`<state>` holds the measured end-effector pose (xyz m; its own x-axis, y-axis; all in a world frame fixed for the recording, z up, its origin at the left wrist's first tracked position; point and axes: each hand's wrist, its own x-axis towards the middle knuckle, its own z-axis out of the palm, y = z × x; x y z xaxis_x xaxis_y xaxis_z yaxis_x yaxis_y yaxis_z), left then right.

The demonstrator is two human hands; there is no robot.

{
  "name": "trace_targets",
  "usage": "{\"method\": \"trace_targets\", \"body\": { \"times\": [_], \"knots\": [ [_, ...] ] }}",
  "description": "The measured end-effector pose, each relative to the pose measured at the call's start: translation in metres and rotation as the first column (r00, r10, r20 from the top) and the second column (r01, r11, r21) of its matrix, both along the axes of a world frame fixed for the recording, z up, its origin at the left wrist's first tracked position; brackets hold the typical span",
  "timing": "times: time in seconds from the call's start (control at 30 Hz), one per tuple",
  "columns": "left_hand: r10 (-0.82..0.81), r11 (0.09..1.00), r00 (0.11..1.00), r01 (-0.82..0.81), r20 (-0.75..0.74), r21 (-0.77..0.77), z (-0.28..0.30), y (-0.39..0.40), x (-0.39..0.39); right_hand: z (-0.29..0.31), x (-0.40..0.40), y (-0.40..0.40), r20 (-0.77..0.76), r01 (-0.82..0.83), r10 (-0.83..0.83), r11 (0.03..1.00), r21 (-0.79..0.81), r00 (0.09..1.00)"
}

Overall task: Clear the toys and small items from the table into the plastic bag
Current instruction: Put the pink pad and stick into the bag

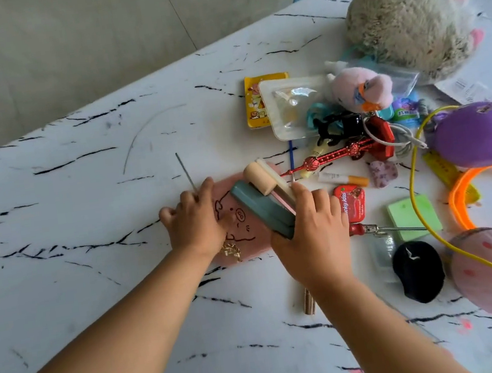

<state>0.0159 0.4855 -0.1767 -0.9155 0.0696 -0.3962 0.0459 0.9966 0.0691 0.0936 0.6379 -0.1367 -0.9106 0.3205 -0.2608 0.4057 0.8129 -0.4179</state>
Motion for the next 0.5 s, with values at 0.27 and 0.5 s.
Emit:
{"method": "trace_targets", "body": {
  "times": [0.27, 0.5],
  "knots": [
    [0.273, 0.917, 0.957, -0.29, 0.099, 0.273, 0.036, -0.022, 0.032, 0.028, 0.045, -0.008, 0.045, 0.059, -0.058, 0.998, -0.005, 0.997],
    [0.184, 0.916, 0.98, -0.199, 0.075, 0.349, 0.107, -0.05, 0.07, 0.087, 0.1, -0.02, 0.048, 0.243, -0.242, 0.97, -0.014, 0.969]
  ]
}}
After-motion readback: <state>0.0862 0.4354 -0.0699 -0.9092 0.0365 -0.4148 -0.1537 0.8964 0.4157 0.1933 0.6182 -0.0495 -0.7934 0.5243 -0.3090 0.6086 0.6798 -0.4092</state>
